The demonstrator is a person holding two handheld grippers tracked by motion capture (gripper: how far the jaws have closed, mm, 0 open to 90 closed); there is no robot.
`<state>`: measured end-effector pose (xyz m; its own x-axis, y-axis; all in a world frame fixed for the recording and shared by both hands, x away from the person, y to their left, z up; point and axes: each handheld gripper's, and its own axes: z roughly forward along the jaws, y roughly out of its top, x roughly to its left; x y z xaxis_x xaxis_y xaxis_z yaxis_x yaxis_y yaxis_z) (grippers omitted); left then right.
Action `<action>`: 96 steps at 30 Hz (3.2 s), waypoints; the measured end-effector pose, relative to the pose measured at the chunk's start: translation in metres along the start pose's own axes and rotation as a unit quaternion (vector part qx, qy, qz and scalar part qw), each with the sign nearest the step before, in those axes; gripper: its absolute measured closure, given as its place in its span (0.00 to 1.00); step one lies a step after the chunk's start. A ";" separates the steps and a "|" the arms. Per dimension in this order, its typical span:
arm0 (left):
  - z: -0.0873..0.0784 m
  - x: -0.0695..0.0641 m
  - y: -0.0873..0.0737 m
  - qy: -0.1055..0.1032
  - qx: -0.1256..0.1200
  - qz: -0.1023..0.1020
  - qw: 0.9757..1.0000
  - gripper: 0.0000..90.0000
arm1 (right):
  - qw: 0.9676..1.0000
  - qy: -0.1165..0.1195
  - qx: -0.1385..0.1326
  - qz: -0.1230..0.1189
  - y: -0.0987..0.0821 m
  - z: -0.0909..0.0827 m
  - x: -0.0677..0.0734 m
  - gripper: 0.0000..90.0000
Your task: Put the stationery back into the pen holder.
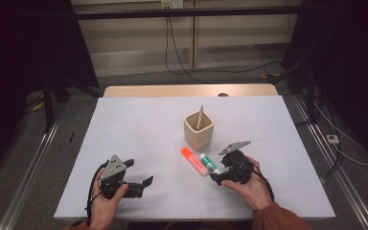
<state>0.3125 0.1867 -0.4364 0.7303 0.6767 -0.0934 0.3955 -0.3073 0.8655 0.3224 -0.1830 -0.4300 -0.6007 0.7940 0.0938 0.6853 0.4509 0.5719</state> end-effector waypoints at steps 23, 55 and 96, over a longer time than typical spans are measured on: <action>0.002 -0.002 -0.002 -0.002 0.014 0.003 1.000 0.07 | 0.998 -0.019 0.059 -0.024 0.010 0.018 0.009 0.62; 0.000 -0.008 0.003 -0.010 0.014 0.030 0.999 0.07 | 0.999 -0.018 0.036 0.005 0.013 0.002 0.003 0.73; 0.036 -0.053 0.042 -0.123 0.078 0.253 0.957 0.11 | 0.992 0.095 0.027 -0.078 -0.008 -0.029 0.005 0.73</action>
<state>0.3103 0.1136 -0.4131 0.9515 0.2436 0.1881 0.0213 -0.6620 0.7492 0.3018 -0.1945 -0.4101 -0.7643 0.6239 0.1629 0.5959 0.5868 0.5482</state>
